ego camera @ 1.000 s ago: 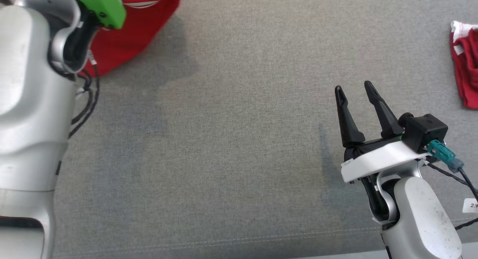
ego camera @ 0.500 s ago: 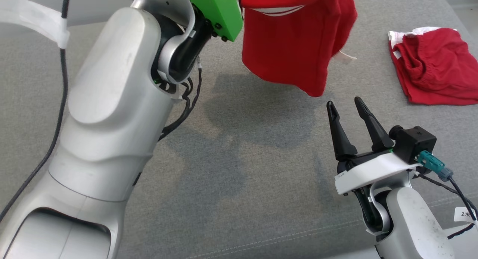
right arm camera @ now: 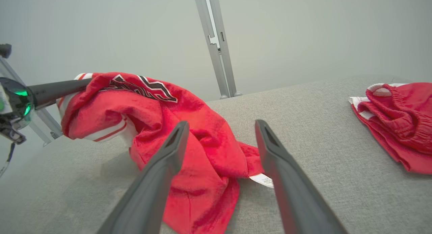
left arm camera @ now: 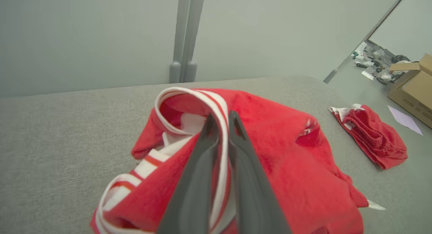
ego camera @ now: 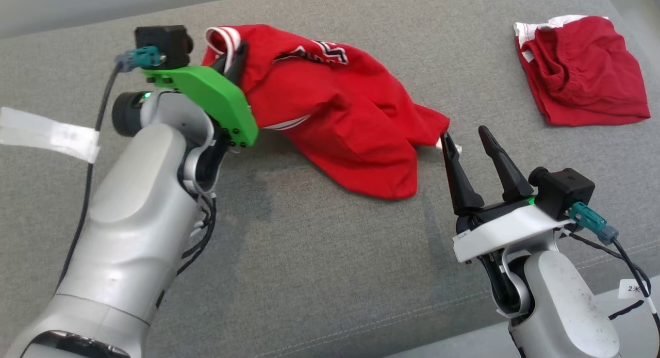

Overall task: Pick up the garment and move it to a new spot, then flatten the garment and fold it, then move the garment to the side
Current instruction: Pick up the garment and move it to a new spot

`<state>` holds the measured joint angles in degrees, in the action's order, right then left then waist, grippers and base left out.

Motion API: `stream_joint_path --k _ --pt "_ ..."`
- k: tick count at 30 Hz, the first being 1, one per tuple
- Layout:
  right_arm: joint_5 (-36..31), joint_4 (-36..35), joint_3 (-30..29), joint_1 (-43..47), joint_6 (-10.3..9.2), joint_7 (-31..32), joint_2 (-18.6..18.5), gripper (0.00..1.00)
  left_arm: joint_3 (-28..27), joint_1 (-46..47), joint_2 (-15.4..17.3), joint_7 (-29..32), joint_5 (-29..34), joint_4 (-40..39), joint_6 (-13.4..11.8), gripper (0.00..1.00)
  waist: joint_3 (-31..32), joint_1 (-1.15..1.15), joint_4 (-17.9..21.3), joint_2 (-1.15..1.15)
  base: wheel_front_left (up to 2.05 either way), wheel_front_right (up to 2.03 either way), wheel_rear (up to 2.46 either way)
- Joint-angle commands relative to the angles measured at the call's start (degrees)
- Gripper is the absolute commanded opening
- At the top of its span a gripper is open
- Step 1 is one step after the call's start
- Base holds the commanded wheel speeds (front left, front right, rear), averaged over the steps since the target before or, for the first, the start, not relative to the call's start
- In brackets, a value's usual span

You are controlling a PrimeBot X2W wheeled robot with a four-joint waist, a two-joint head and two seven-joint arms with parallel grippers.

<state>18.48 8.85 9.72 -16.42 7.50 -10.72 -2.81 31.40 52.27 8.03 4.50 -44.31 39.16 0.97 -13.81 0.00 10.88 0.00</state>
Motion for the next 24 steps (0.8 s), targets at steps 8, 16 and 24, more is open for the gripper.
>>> stream_joint_path --k 8,16,24 --pt "-0.5 0.7 -0.9 -1.2 -0.02 -0.7 -0.2 1.00 -2.9 2.7 4.2 -2.0 -1.4 6.9 1.6 0.00 -1.5 0.00 -0.2 0.00 0.00 0.00 0.00" --pt "-1.0 0.3 -0.9 -1.7 -0.02 -0.3 -0.2 1.00 -4.9 3.2 7.8 -3.1 -2.5 11.9 1.6 0.00 -2.5 0.00 -0.6 0.00 0.00 0.00 0.00" --pt "-1.8 -0.5 -1.4 -2.3 -0.02 0.3 -0.2 1.00 -7.0 0.9 10.0 -3.0 -4.8 17.8 1.2 0.00 -3.2 0.00 -0.6 0.00 0.00 0.00 0.00"
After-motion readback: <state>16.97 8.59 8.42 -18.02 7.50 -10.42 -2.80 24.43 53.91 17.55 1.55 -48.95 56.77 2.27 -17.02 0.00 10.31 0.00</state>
